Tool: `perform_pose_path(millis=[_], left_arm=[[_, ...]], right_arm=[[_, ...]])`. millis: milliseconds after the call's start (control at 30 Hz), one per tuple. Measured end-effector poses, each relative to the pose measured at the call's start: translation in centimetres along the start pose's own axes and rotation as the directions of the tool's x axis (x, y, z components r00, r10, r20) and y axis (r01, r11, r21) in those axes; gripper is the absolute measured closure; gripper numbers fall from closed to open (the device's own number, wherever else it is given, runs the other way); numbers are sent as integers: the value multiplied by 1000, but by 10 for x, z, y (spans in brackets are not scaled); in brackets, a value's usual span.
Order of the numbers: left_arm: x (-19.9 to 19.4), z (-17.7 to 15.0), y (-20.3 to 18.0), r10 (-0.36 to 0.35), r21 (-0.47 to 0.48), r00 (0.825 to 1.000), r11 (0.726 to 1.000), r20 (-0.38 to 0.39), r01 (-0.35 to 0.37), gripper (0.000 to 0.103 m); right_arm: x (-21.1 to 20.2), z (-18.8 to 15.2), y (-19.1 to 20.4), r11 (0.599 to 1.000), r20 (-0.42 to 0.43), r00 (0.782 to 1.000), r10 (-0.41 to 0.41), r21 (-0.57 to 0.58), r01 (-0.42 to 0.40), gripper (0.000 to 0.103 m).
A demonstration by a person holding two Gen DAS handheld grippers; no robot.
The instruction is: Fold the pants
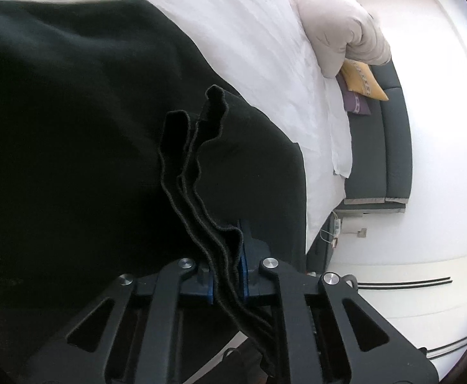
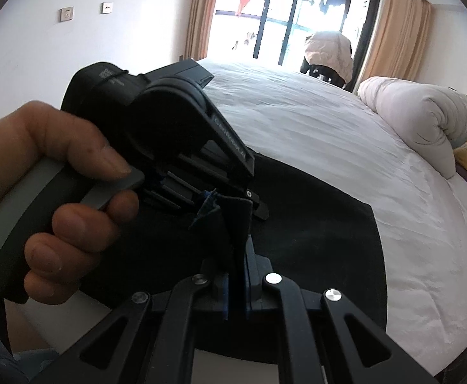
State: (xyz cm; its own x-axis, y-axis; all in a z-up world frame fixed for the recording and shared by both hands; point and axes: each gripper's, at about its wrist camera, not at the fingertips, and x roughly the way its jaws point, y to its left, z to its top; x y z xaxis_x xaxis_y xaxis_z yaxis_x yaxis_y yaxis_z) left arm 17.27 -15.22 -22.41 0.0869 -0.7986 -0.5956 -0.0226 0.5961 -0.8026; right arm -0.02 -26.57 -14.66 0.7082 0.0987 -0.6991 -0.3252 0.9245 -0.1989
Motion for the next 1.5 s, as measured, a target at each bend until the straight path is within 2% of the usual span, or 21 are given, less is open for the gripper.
perform_pose_path(millis=[300,467,700,800,1033,1067,1100,1133,1167,1233,1300,1400,1500], left_arm=[[-42,-14,2,99,97,991,989,93,-108,95],[-53,-20,17,146,100,984,983,105,-157,95],[-53,-20,21,193,120,974,971,116,-206,95],[-61,-25,35,192,110,974,973,118,-205,95],[-58,-25,37,200,121,973,969,115,-213,95],[-53,-24,33,201,129,973,968,117,-216,95],[-53,-24,34,199,138,973,967,115,-214,94],[-53,-23,35,189,136,975,970,114,-203,94],[-54,-23,36,180,129,977,973,111,-194,94],[-62,-24,34,195,124,975,970,106,-207,93],[-72,-26,27,243,151,961,953,129,-261,89],[-93,-28,21,269,160,949,942,165,-295,89],[-115,-27,12,369,143,892,899,260,-414,89]], right_arm=[[-2,6,25,996,10,997,71,-59,-70,95],[0,5,40,991,-7,995,103,-82,-103,95],[4,5,34,988,-25,992,120,-97,-122,94],[16,5,25,986,-43,990,133,-96,-137,93],[28,8,21,983,-57,988,145,-101,-151,91],[31,7,20,983,-63,986,151,-99,-157,89],[38,5,18,979,-88,980,177,-83,-185,82],[41,3,19,975,-121,971,207,-59,-216,65],[47,0,14,967,-156,956,250,-11,-255,58],[44,-1,2,950,-148,938,312,66,-306,51],[39,1,-12,927,-141,918,371,111,-358,41],[17,6,-53,886,-66,894,442,188,-424,40],[7,12,-116,865,27,917,398,320,-385,37]])
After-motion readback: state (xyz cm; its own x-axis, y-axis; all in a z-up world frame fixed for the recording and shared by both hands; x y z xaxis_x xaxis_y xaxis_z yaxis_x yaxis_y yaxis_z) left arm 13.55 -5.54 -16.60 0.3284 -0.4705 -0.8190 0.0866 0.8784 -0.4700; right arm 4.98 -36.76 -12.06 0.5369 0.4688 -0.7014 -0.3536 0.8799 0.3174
